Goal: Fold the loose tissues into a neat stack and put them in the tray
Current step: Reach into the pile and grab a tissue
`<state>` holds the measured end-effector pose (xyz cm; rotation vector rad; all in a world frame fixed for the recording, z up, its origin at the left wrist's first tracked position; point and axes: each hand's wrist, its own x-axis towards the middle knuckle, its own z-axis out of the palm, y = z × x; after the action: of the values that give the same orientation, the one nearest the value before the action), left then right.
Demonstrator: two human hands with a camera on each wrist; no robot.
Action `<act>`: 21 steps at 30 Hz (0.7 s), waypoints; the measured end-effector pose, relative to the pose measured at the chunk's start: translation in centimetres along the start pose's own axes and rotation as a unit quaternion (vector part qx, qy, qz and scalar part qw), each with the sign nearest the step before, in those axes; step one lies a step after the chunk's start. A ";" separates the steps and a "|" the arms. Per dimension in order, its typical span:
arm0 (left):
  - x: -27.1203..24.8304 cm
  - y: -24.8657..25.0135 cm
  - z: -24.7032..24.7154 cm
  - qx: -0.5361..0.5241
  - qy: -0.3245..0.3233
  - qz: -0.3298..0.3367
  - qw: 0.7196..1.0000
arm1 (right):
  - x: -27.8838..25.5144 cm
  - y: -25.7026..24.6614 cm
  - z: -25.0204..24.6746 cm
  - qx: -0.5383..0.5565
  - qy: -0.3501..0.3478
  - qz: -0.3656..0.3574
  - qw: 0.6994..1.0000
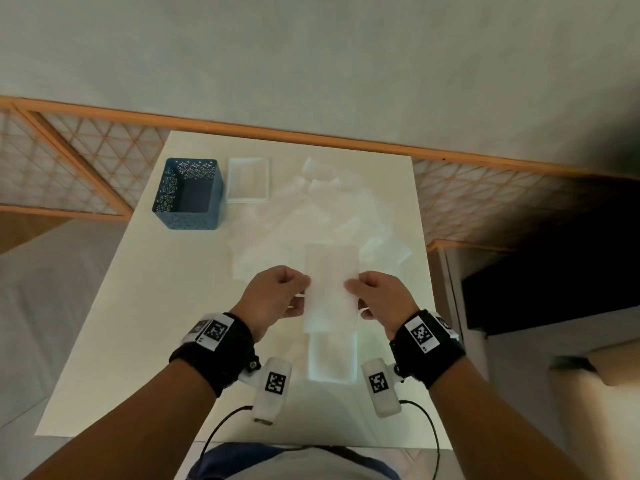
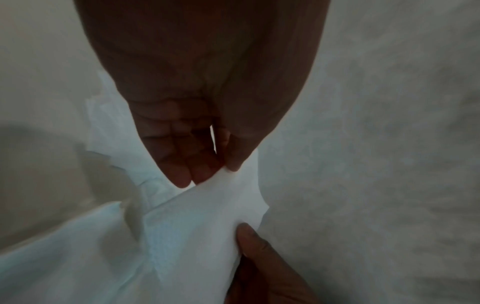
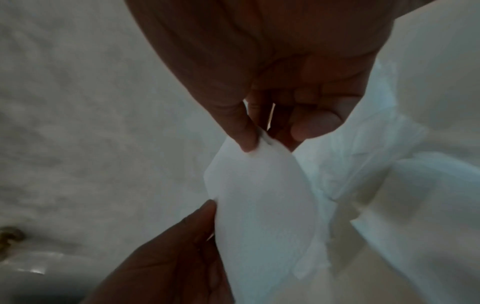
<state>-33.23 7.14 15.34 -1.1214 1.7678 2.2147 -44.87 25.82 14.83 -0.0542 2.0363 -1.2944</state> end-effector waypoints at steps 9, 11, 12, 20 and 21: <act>3.7 -9.3 1.4 0.216 0.030 -0.034 0.975 | 1.4 9.4 1.7 -0.131 0.043 0.064 0.988; 4.3 -10.4 1.7 0.263 0.025 -0.031 0.964 | 1.9 10.7 2.1 -0.159 0.050 0.073 0.983; 4.6 -10.8 1.9 0.283 0.022 -0.030 0.958 | 2.1 11.1 2.3 -0.171 0.052 0.079 0.981; 5.4 -12.1 2.7 0.329 0.024 -0.064 0.942 | 3.2 12.5 2.4 -0.213 0.061 0.118 0.968; 5.6 -12.1 2.6 0.331 0.025 -0.067 0.941 | 3.3 12.6 2.4 -0.217 0.059 0.122 0.967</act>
<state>-32.51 11.37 2.43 -1.0821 2.1310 1.3377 -41.90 28.90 2.32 0.0726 2.3127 -0.7014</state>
